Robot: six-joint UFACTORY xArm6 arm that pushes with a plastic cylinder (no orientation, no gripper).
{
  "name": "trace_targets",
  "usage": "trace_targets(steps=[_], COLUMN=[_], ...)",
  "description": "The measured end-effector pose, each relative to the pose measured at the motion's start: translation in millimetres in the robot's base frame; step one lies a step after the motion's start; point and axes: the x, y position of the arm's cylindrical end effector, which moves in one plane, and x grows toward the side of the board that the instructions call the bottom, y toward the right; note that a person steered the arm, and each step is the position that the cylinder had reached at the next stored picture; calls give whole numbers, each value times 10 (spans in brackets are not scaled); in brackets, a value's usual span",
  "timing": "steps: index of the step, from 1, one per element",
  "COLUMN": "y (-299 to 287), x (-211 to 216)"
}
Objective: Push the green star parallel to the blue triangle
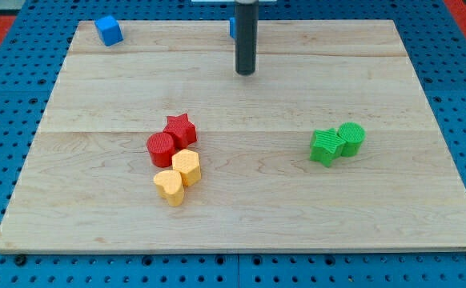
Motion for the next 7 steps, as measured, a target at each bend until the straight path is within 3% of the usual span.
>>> trace_targets(steps=[6, 7], y=[99, 1254], x=[11, 130])
